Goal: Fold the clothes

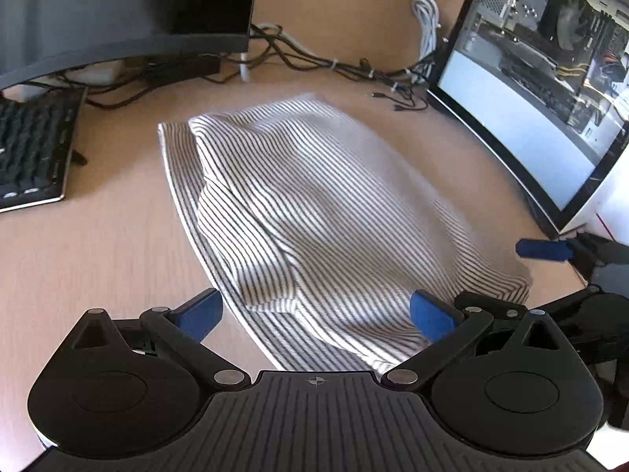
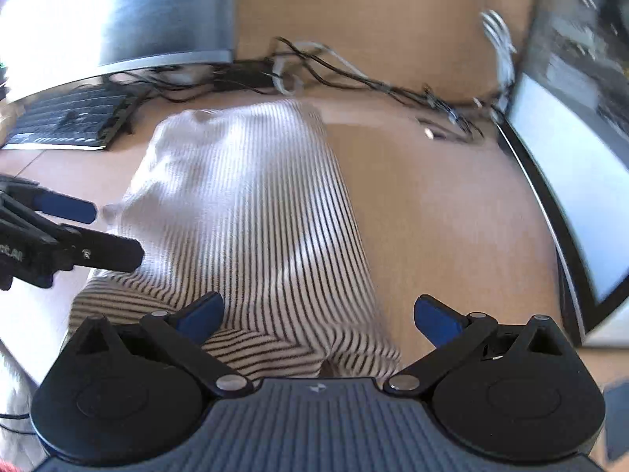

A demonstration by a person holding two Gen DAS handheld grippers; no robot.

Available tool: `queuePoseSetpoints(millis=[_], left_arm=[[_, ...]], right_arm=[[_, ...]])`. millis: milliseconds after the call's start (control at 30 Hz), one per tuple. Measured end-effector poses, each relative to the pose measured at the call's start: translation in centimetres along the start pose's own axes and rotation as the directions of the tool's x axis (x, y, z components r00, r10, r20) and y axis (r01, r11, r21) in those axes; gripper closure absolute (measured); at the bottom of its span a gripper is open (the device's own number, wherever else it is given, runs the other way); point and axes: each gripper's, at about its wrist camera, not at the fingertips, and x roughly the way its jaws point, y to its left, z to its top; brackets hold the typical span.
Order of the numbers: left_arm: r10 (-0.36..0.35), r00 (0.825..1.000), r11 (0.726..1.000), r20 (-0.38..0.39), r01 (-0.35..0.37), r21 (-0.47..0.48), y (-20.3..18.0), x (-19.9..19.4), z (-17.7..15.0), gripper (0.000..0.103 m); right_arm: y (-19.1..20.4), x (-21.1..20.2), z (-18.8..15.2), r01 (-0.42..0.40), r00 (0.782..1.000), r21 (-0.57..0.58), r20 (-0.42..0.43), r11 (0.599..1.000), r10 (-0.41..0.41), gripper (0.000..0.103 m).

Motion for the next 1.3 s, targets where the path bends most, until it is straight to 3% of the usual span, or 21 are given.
queuePoseSetpoints(millis=[67, 267, 433, 700, 933, 1067, 1233, 1300], left_arm=[[0.030, 1.000, 0.999, 0.005, -0.030, 0.015, -1.1, -0.3, -0.5, 0.000], [0.140, 0.990, 0.990, -0.005, -0.140, -0.008, -2.9, -0.4, -1.8, 0.000], [0.199, 0.980, 0.980, -0.003, -0.199, -0.014, -3.3, -0.9, -2.4, 0.000], [0.187, 0.982, 0.982, -0.005, -0.186, 0.043, -3.2, -0.6, -2.2, 0.000], [0.178, 0.984, 0.983, 0.021, -0.178, 0.044, -2.2, -2.1, -3.0, 0.000], [0.247, 0.969, 0.969, 0.017, -0.246, -0.033, -0.8, -3.0, -3.3, 0.000], [0.331, 0.943, 0.939, 0.019, -0.327, -0.108, 0.1, -4.3, -2.8, 0.000], [0.341, 0.940, 0.936, 0.028, -0.337, -0.101, -0.2, -4.7, -2.5, 0.000]], right_arm=[[-1.0, -0.9, 0.3, -0.023, 0.999, -0.010, 0.044, 1.000, 0.023, 0.000], [-3.4, 0.5, -0.6, -0.084, 0.996, -0.076, 0.003, 0.994, 0.084, 0.000], [-3.6, 1.0, -1.0, -0.119, 0.992, -0.086, 0.020, 0.989, 0.121, 0.000], [-3.1, 0.6, -1.8, -0.066, 0.997, -0.029, 0.046, 0.997, 0.067, 0.000], [-2.6, -0.4, 0.1, -0.084, 0.994, -0.134, 0.058, 0.987, 0.092, 0.000], [-2.4, -1.6, 1.9, -0.153, 0.979, -0.110, 0.115, 0.982, 0.165, 0.000], [-0.6, 1.1, -0.5, -0.169, 0.985, -0.169, 0.017, 0.971, 0.174, 0.000], [-0.7, 1.3, -1.5, -0.172, 0.983, -0.164, 0.040, 0.971, 0.181, 0.000]])
